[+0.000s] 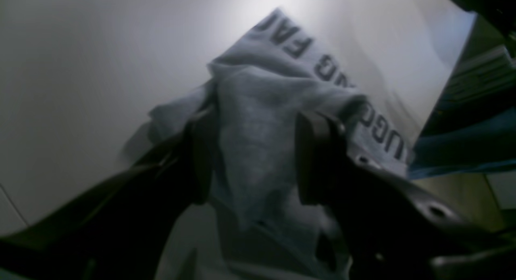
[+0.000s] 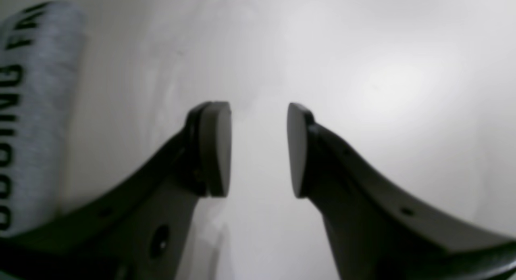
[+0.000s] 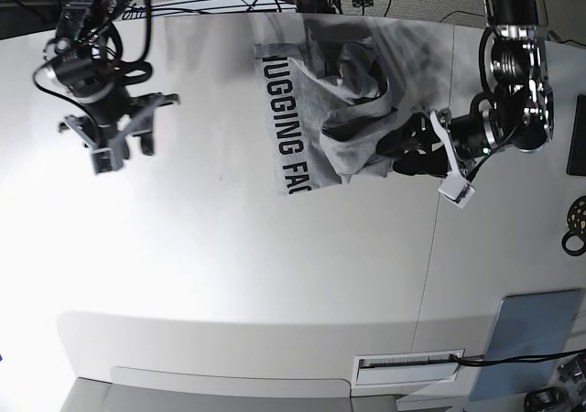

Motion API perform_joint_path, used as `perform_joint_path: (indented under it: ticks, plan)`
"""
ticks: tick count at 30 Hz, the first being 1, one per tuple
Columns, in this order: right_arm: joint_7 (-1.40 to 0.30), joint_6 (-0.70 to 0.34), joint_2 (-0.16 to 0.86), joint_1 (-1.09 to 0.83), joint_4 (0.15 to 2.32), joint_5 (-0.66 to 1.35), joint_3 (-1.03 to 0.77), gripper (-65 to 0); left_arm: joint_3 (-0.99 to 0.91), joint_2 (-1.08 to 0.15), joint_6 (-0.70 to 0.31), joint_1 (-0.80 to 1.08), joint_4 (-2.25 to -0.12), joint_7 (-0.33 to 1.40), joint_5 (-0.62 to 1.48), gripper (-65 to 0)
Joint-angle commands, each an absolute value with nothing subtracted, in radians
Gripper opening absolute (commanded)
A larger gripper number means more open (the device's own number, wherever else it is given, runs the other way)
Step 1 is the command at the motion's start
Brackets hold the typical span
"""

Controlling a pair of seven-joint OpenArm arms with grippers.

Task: Fold the T-shirt properly
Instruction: 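Lower the shirt onto the table, open the right gripper and raise it, then tuck the shirt's loose fabric under with the left gripper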

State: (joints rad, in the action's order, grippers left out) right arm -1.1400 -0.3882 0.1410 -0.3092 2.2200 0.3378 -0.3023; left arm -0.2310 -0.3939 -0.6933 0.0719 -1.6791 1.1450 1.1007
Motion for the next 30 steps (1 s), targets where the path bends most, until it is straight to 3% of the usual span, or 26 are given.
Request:
perform_joint_path:
  ticks: [1,8,12,17,22,30]
  plan:
    - [-1.111,-0.384,0.147,-0.307,2.237,0.344,-0.319,-42.0,-0.238,-0.407,-0.698,0.068,-1.723,1.127,1.131,-32.8]
    - [-1.110,-0.384,0.147,-0.316,2.236,0.347,-0.333,-42.0,-0.163,-0.322,-0.698,0.105,-1.858,1.129,1.052,-32.8]
    - [-1.119,-0.384,0.147,-0.316,2.236,0.346,-0.333,-42.0,-0.058,-0.305,-0.698,0.100,-1.860,1.036,0.876,-32.8]
    - [-1.128,-0.384,0.147,-0.316,2.236,0.343,-0.333,-42.0,0.039,-0.305,-0.570,0.100,-1.859,0.900,0.574,-33.8]
    - [-1.124,-0.384,0.147,-0.316,2.236,0.342,-0.333,-42.0,0.043,-0.311,-0.486,0.100,-1.860,0.858,0.560,-54.3]
    - [-1.124,-0.384,0.147,-0.316,2.236,0.343,-0.333,-42.0,-0.187,-0.318,-0.444,0.105,-1.860,0.831,0.548,-55.6]
